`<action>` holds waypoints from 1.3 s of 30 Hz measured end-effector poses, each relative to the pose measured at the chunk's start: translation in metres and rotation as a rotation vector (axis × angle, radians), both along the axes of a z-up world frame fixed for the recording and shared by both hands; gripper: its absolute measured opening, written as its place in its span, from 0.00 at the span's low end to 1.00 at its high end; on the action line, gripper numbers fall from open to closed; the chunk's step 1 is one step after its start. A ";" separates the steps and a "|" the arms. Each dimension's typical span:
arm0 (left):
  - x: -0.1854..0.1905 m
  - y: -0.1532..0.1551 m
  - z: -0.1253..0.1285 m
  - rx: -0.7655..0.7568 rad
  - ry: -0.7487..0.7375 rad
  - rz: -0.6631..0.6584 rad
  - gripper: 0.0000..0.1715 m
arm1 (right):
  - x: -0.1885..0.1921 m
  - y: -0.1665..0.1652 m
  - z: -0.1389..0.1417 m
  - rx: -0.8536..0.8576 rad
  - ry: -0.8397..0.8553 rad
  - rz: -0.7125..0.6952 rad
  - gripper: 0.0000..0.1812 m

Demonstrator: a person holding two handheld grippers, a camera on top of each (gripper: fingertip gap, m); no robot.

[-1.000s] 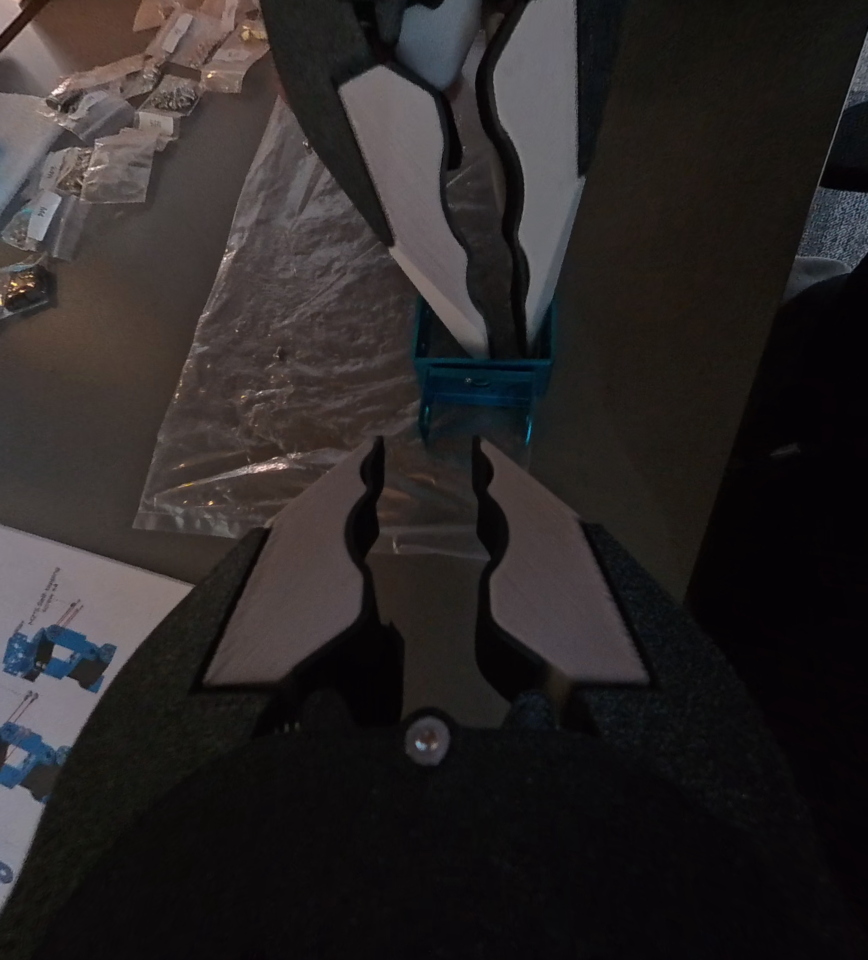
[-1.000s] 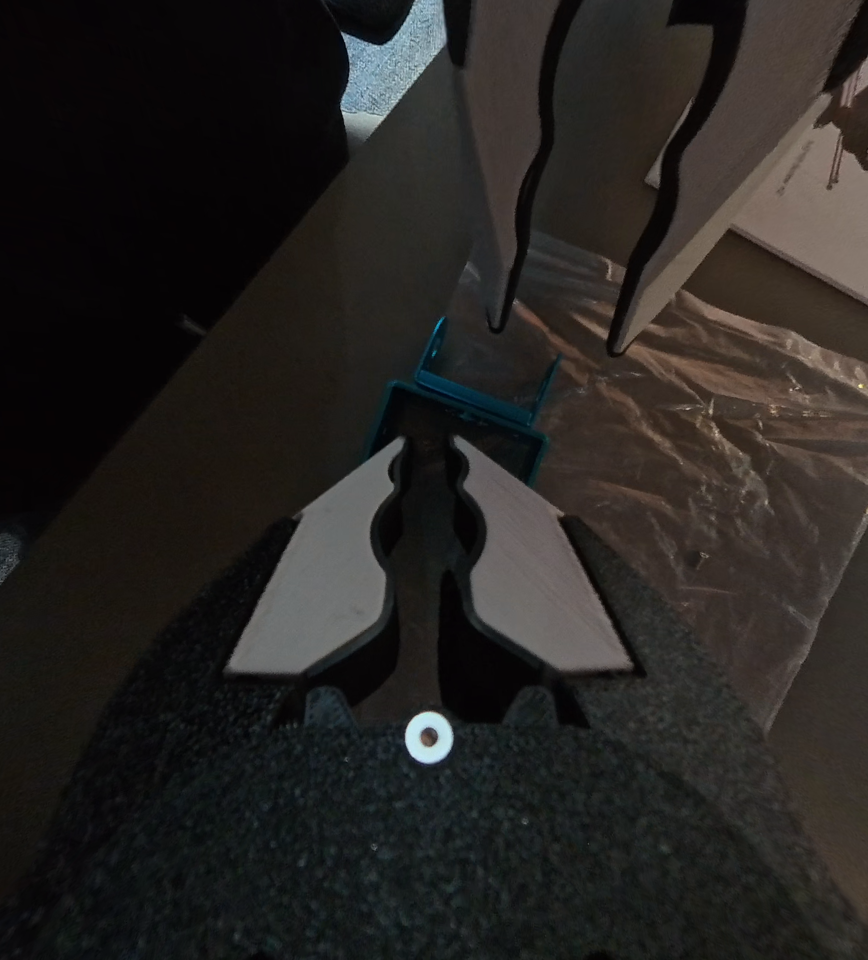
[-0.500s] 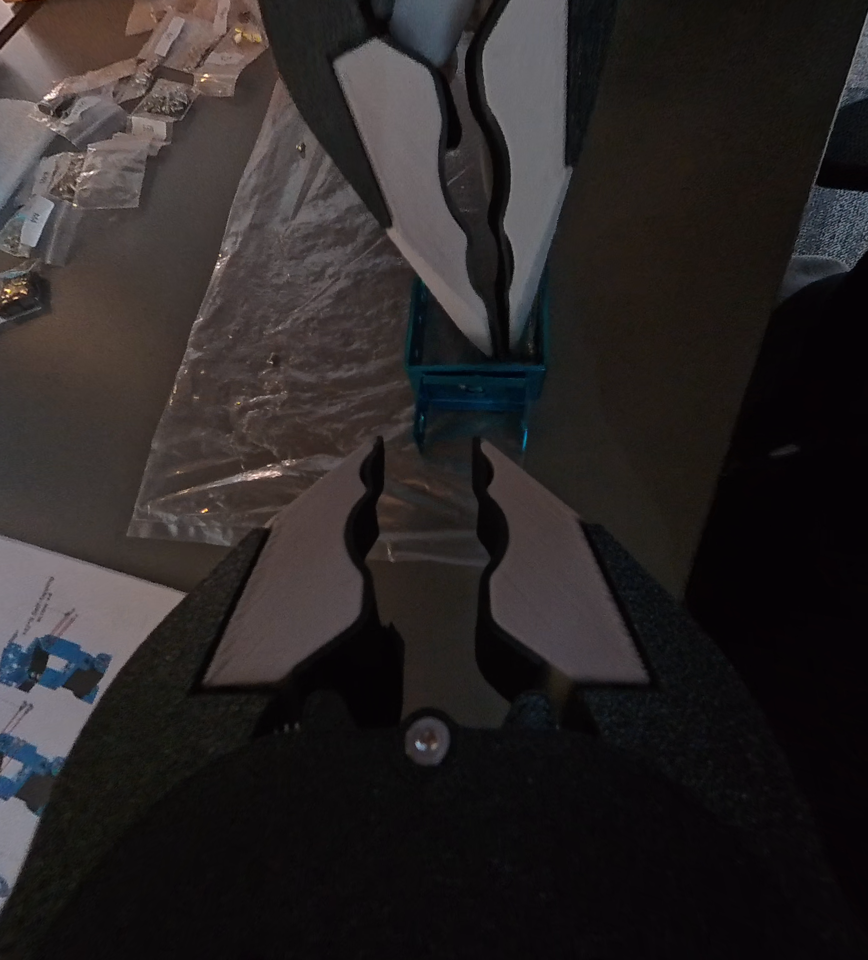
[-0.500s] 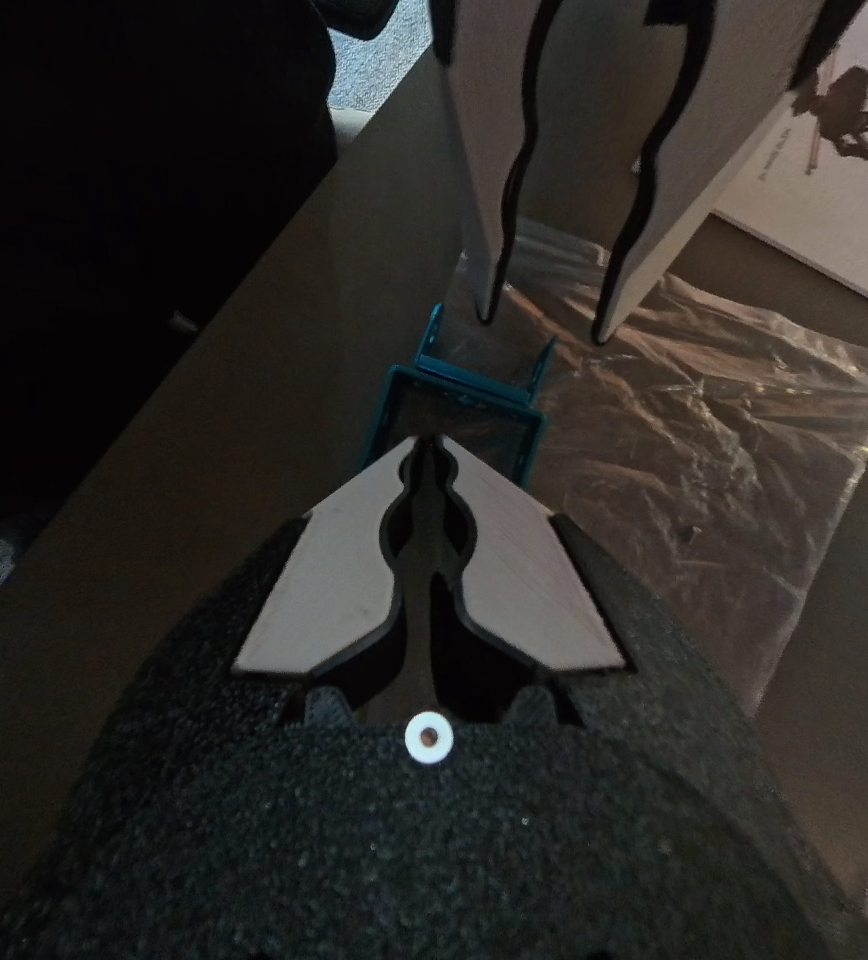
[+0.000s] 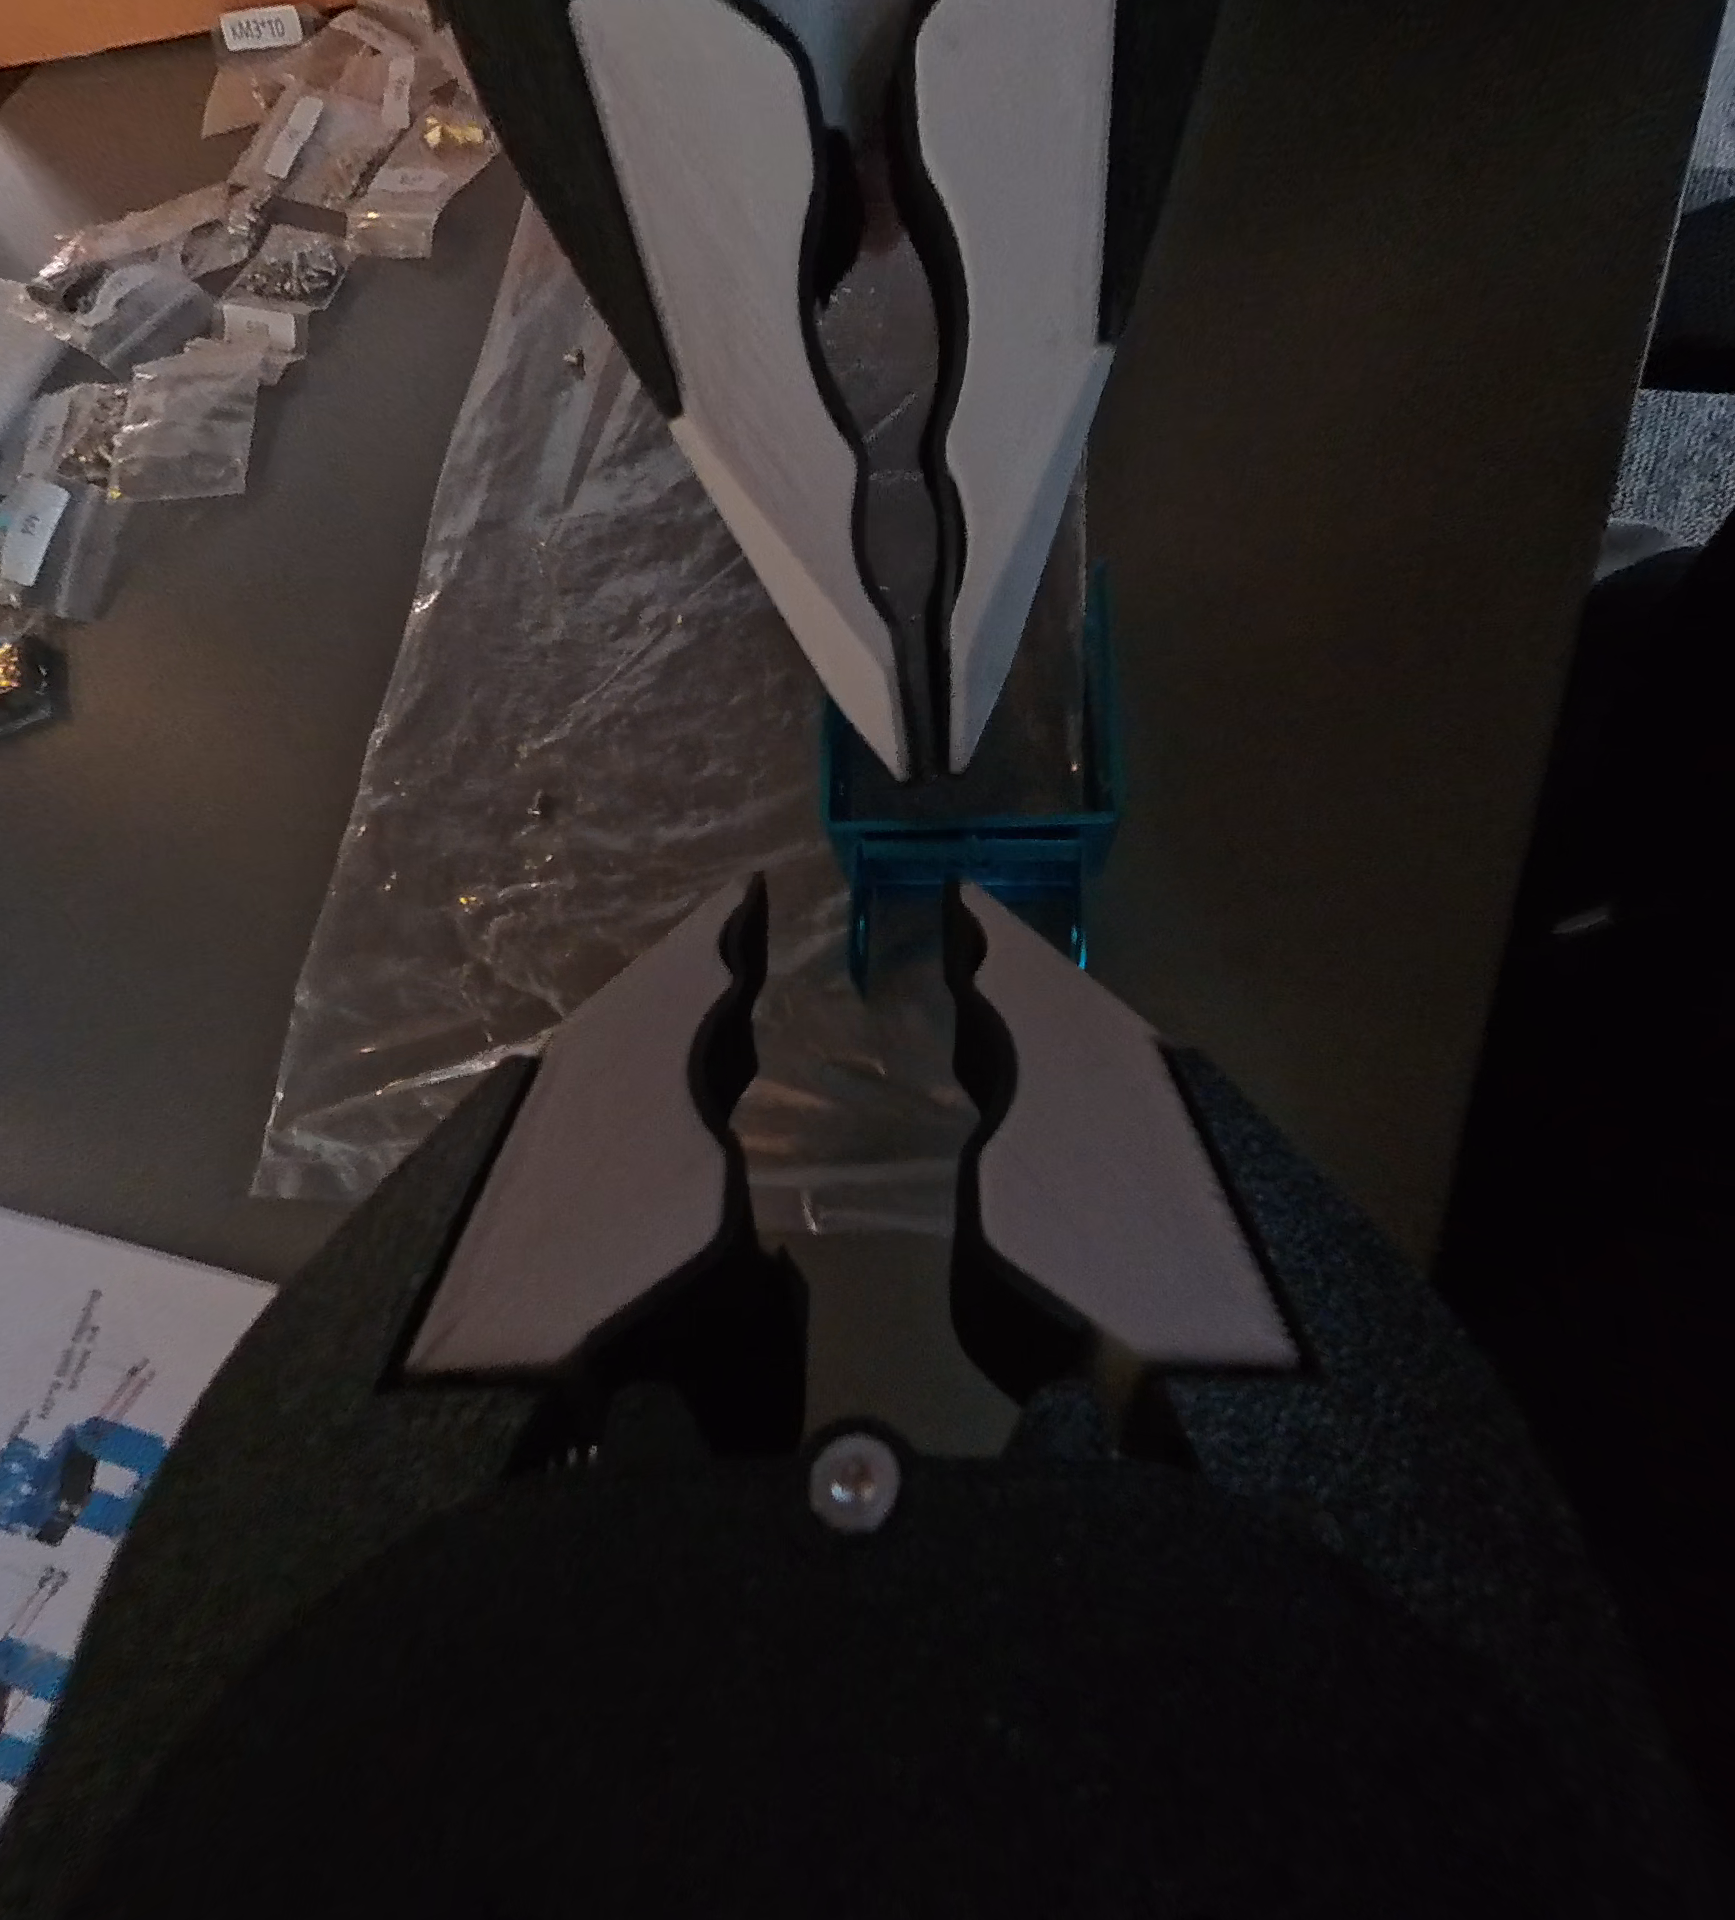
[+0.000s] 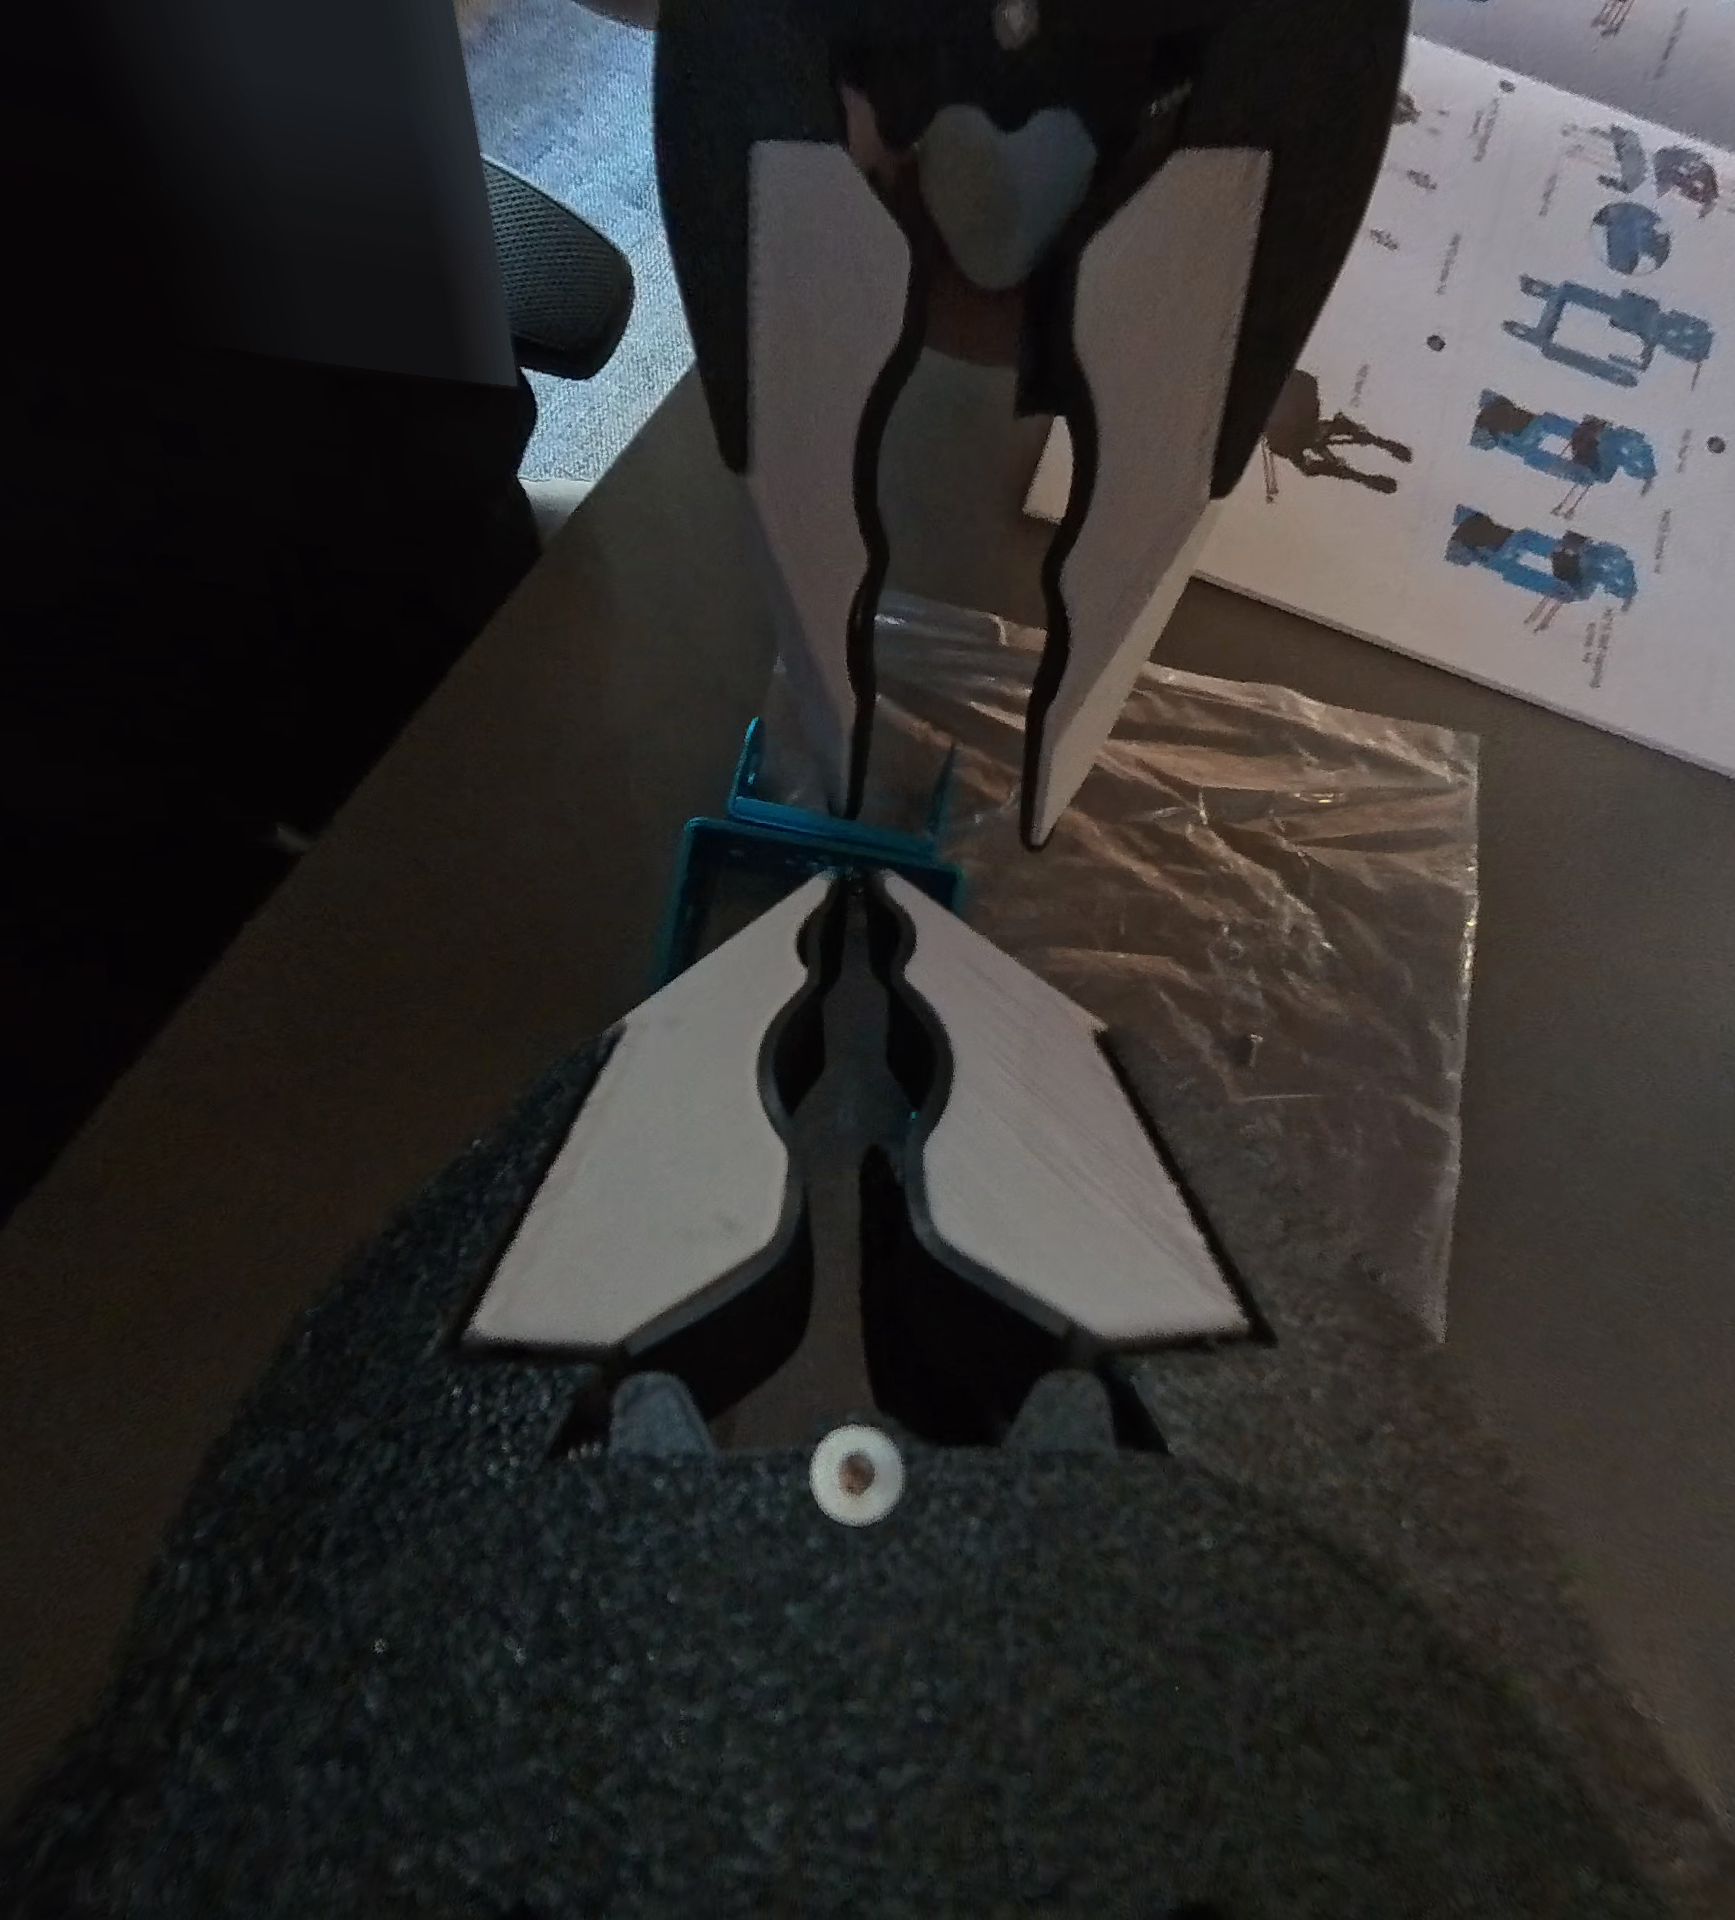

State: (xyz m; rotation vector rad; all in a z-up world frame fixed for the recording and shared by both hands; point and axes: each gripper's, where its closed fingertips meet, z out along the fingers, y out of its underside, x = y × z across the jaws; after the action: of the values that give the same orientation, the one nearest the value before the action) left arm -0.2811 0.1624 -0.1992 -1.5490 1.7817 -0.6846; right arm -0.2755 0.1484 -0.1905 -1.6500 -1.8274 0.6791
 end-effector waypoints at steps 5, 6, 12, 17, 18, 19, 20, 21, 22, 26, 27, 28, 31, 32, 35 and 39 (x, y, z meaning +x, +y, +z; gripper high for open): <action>0.003 0.001 -0.002 -0.008 0.002 -0.011 0.19 | -0.002 -0.001 -0.005 -0.006 -0.004 -0.002 0.02; 0.004 0.001 -0.002 -0.010 0.001 -0.012 0.19 | -0.002 -0.001 -0.005 -0.006 -0.005 -0.004 0.02; 0.005 0.000 -0.003 -0.015 -0.001 -0.017 0.19 | -0.002 0.000 -0.007 -0.025 -0.004 -0.009 0.03; 0.005 0.001 -0.004 -0.017 0.002 -0.020 0.19 | -0.002 0.000 -0.008 -0.043 0.000 -0.011 0.03; 0.005 0.001 -0.004 -0.016 0.004 -0.021 0.19 | -0.003 -0.001 -0.008 -0.053 0.000 -0.014 0.03; 0.005 0.001 -0.004 -0.013 0.007 -0.022 0.19 | -0.003 -0.001 -0.009 -0.069 0.002 -0.019 0.03; 0.005 0.001 -0.004 -0.011 0.008 -0.023 0.19 | -0.004 -0.001 -0.009 -0.088 0.004 -0.026 0.03; 0.005 0.001 -0.004 -0.010 0.009 -0.023 0.19 | -0.004 -0.001 -0.009 -0.108 0.009 -0.036 0.03; 0.005 0.001 -0.004 -0.010 0.009 -0.022 0.19 | -0.004 -0.001 -0.009 -0.126 0.013 -0.047 0.03; 0.006 0.001 -0.004 -0.002 0.005 -0.018 0.19 | -0.002 -0.001 -0.012 -0.225 0.006 -0.114 0.03; 0.006 0.001 -0.004 -0.002 0.007 -0.018 0.19 | -0.003 -0.001 -0.012 -0.241 0.014 -0.134 0.03; 0.006 0.001 -0.004 -0.001 0.008 -0.017 0.19 | -0.003 0.000 -0.012 -0.258 0.019 -0.157 0.03; 0.006 0.001 -0.004 -0.004 0.008 -0.014 0.19 | -0.003 -0.001 -0.011 -0.307 0.039 -0.216 0.02; 0.006 0.000 -0.005 -0.007 0.008 -0.014 0.18 | -0.003 0.000 -0.011 -0.323 0.045 -0.232 0.02; 0.006 -0.001 -0.005 -0.005 0.008 -0.014 0.17 | -0.003 -0.001 -0.011 -0.365 0.057 -0.260 0.01; 0.007 -0.002 -0.008 -0.001 0.017 -0.018 0.18 | -0.003 -0.004 -0.010 -0.371 0.066 -0.253 0.01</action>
State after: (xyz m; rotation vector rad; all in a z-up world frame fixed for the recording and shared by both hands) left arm -0.2743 0.1601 -0.2069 -1.5449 1.8103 -0.6828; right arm -0.2787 0.1448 -0.2004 -2.0252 -1.4729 0.9883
